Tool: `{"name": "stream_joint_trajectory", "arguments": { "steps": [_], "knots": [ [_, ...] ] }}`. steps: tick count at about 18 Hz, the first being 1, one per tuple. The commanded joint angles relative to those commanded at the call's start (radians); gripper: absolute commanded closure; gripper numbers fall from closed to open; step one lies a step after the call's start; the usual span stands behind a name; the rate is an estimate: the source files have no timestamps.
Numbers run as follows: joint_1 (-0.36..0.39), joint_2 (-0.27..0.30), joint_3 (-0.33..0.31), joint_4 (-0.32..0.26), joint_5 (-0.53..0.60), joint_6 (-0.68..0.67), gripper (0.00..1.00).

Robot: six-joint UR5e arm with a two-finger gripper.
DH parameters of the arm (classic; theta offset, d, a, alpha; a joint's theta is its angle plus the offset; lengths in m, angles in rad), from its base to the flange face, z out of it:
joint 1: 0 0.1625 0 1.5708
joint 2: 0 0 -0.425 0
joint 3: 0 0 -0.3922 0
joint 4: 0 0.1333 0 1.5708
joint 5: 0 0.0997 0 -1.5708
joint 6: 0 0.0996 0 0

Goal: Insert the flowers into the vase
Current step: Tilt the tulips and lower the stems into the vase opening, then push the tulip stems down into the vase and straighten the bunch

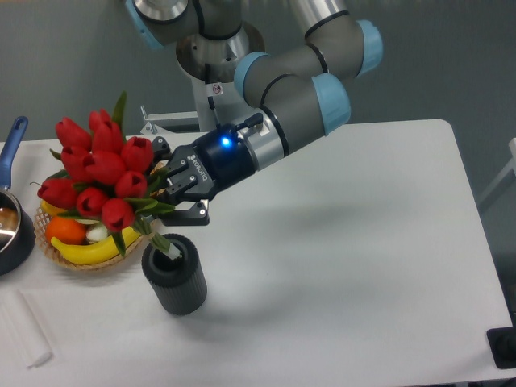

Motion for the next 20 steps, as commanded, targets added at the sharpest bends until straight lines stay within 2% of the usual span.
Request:
{"name": "stream_joint_trajectory", "arguments": {
  "steps": [9, 15, 20],
  "knots": [
    [0.0, -0.022, -0.046, 0.0, 0.0, 0.0, 0.74],
    [0.0, -0.028, -0.054, 0.0, 0.002, 0.011, 0.74],
    [0.0, -0.028, -0.095, 0.0, 0.005, 0.043, 0.74]
  ]
}}
